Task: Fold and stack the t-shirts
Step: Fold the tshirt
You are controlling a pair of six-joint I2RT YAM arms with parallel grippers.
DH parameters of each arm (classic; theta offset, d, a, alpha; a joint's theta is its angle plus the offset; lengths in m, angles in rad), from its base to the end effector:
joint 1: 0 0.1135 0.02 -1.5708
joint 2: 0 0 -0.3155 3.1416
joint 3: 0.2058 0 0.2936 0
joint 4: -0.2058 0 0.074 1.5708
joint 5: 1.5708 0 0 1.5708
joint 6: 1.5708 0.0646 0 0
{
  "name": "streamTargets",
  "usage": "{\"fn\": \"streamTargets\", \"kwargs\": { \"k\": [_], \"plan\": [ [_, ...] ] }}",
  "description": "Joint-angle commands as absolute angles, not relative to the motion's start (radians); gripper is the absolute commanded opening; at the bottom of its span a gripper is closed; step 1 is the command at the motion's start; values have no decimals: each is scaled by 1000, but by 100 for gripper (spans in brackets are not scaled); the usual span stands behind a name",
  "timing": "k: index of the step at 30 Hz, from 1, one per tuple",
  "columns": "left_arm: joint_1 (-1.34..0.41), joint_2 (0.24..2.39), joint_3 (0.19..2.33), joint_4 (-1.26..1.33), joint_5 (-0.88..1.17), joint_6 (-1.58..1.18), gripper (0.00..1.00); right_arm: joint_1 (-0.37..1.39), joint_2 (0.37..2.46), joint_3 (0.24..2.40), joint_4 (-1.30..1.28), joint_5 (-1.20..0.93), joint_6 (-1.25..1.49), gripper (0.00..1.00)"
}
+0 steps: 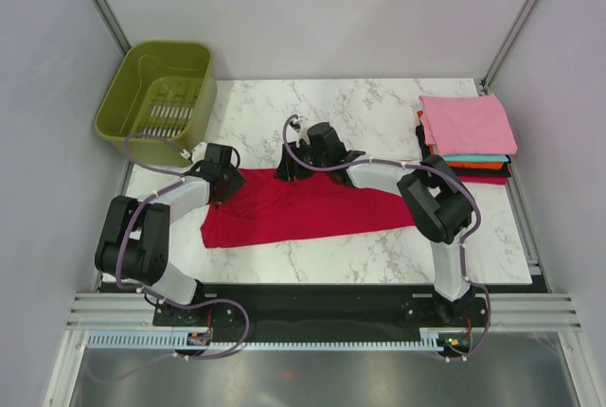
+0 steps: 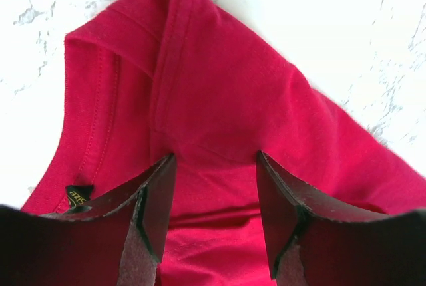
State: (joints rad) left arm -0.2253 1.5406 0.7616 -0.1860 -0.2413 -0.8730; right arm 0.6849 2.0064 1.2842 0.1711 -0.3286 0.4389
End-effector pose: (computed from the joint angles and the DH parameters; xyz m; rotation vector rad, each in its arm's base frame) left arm 0.3300 -0.0598 0.1572 -0.8852 2.3395 -0.1493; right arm 0.3923 0.3474 0.1838 -0.4832 2.2080 0.9862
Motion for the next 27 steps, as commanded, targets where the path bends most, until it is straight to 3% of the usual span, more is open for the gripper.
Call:
{"fn": "streamTargets", "kwargs": {
  "k": [1, 9, 12, 16, 19, 27],
  "plan": [
    [-209, 1594, 781, -229, -232, -930, 59, 695, 2069, 1376, 161, -354, 405, 55],
    [-206, 1713, 907, -399, -258, -948, 50, 722, 2163, 1476, 101, -351, 379, 48],
    [-206, 1709, 907, -397, -250, -948, 45, 729, 2158, 1476, 94, -345, 373, 40],
    [-206, 1692, 897, -397, -271, -951, 45, 730, 2138, 1457, 97, -350, 368, 20],
    [-206, 1697, 897, -399, -276, -954, 45, 733, 2102, 1402, 120, -365, 371, 14],
    [-206, 1684, 896, -406, -288, -950, 45, 735, 1988, 1244, 189, -429, 420, 15]
  ]
}}
